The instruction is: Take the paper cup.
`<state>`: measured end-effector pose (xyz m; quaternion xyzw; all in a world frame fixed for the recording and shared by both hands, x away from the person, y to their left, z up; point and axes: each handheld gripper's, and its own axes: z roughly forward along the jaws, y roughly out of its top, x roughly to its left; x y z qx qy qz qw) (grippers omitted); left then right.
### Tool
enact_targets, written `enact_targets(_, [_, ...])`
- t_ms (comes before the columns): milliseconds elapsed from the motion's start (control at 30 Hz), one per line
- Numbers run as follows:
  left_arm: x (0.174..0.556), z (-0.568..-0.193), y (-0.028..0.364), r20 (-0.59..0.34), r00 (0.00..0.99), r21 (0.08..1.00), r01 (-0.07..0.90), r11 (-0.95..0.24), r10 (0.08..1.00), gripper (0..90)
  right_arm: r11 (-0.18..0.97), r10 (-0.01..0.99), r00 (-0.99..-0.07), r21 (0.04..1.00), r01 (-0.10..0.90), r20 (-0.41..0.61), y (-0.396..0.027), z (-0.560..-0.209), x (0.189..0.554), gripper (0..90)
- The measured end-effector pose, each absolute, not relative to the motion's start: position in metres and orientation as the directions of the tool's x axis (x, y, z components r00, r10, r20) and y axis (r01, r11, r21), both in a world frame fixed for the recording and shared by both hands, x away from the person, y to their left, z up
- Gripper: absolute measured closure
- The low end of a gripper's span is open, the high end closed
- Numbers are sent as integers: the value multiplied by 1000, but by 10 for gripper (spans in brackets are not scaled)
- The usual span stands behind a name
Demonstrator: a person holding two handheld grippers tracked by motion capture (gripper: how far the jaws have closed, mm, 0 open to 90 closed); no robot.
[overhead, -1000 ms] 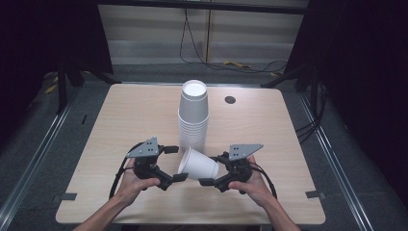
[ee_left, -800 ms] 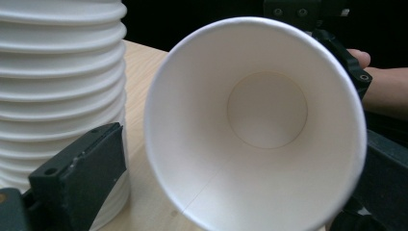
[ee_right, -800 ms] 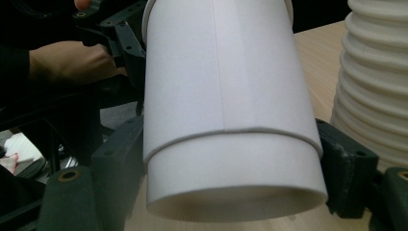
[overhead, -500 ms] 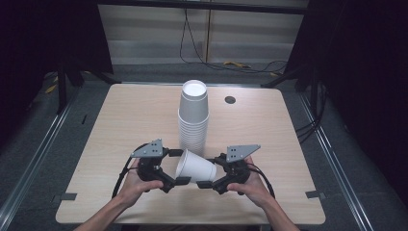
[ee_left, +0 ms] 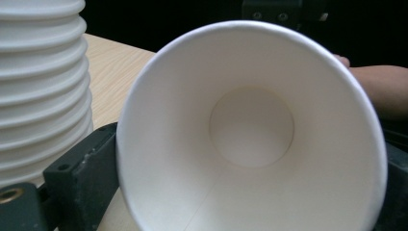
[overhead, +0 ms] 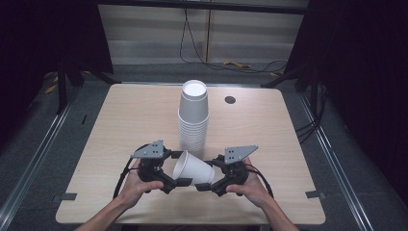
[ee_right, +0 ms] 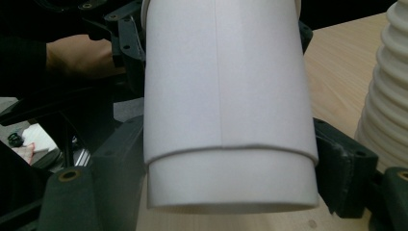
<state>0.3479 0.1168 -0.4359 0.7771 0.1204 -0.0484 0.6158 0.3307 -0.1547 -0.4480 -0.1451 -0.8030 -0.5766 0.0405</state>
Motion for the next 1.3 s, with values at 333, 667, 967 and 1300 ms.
enact_targets(333, [350,-435,119,-243,963,946,262,-190,118,52,296,182,-955,914,278,232,-152,-448,331,226])
enact_targets(667, [349,-429,120,-218,971,941,237,-244,100,91,338,182,-952,893,296,247,-147,-450,330,226])
enact_targets(967, [349,-429,121,-189,975,937,214,-277,116,98,351,215,-944,882,316,253,-147,-448,332,149])
enact_targets(1300, [351,-422,132,-158,975,940,198,-277,158,96,326,246,-933,885,334,261,-153,-445,335,144])
